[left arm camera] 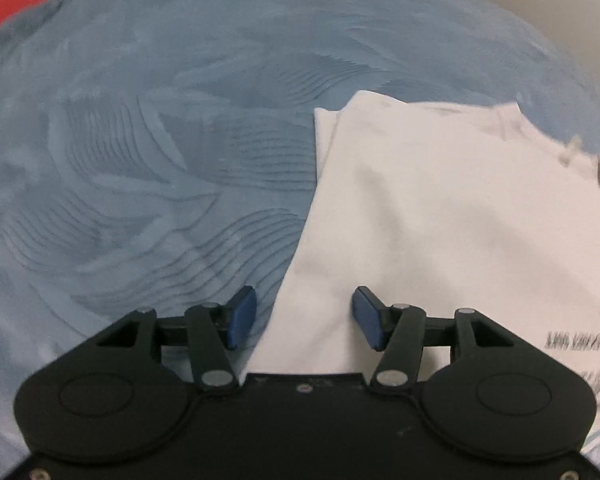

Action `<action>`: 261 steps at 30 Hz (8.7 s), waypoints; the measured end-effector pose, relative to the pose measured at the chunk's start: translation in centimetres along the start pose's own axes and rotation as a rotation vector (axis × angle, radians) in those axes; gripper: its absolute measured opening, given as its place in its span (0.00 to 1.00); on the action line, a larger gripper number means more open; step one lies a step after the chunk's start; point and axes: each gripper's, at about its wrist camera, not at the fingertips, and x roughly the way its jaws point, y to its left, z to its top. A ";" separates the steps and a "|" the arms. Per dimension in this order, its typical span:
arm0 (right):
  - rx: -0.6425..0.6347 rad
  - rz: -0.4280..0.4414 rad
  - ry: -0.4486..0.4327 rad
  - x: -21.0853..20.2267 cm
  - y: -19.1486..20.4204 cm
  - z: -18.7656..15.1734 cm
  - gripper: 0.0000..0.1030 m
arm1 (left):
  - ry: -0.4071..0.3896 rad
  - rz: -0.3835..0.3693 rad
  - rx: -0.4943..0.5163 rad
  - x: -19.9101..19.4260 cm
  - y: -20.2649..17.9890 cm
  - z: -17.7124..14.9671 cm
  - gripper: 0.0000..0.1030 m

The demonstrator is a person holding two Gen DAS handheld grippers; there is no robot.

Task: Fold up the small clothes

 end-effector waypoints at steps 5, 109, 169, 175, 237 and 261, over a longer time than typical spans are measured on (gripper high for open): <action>-0.046 -0.025 0.017 2.6 1.5 -0.1 0.95 | 0.039 -0.076 -0.089 1.2 0.1 2.2 0.63; 0.119 -0.200 -0.205 -6.7 1.2 -4.4 0.78 | -0.091 -0.087 0.286 -6.8 -16.4 -5.2 0.55; -0.016 0.116 -0.138 -0.7 3.7 3.4 0.12 | -0.327 -0.172 0.063 -8.7 -5.3 7.8 0.11; -0.114 0.266 -0.167 -1.3 8.3 6.6 0.11 | -0.476 -0.090 -0.037 -19.5 -2.0 4.3 0.10; -0.403 -0.021 -0.024 2.7 17.7 -9.9 0.55 | -0.030 -0.006 0.025 -12.4 -7.9 -9.8 0.66; -0.098 0.051 -0.169 -1.8 8.8 -1.3 0.80 | -0.241 0.097 0.170 -15.7 -8.0 -5.9 0.68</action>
